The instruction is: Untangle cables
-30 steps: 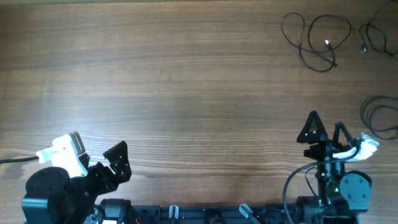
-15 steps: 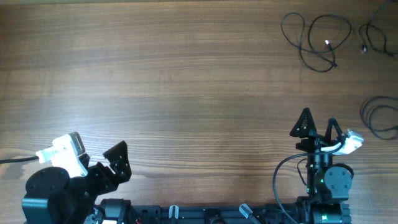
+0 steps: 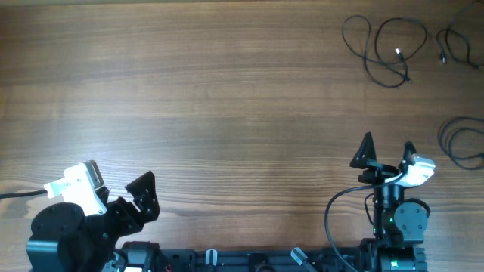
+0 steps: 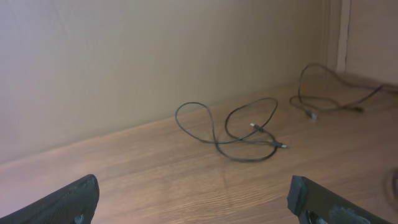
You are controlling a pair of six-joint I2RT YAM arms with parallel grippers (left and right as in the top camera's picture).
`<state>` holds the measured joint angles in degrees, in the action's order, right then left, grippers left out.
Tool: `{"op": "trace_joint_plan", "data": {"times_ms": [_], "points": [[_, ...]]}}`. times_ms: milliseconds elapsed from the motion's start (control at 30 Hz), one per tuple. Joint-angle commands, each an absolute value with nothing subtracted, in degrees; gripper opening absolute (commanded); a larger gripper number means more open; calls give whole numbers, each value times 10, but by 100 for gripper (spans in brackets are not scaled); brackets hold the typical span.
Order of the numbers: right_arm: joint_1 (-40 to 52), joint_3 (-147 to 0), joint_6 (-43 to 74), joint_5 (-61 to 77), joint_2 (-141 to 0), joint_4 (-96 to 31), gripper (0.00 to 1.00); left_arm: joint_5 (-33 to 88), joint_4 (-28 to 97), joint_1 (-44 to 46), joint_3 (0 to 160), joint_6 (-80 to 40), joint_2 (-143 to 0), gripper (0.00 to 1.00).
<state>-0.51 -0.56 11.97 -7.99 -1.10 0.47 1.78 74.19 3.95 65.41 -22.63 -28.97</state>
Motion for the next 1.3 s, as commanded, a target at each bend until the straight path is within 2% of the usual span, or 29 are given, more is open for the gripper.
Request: {"op": "trace_joint_plan", "data": {"times_ms": [0, 200, 567, 700, 1000, 1267], "points": [[-2, -3, 42, -85, -2, 8, 100, 23, 741, 36, 655, -230, -286, 100], [-2, -3, -12, -65, -2, 5, 100, 23, 741, 36, 655, -230, -286, 100], [-2, -3, -16, -59, -1, 6, 100, 23, 741, 36, 655, -230, -286, 100], [-2, -3, -61, -39, -1, 4, 100, 23, 741, 36, 655, -230, -286, 100], [-2, -3, -12, -47, -1, 5, 100, 23, 741, 36, 655, -230, -286, 100], [-2, -3, -14, -47, -2, 8, 100, 23, 741, 36, 655, -230, -286, 100]]}}
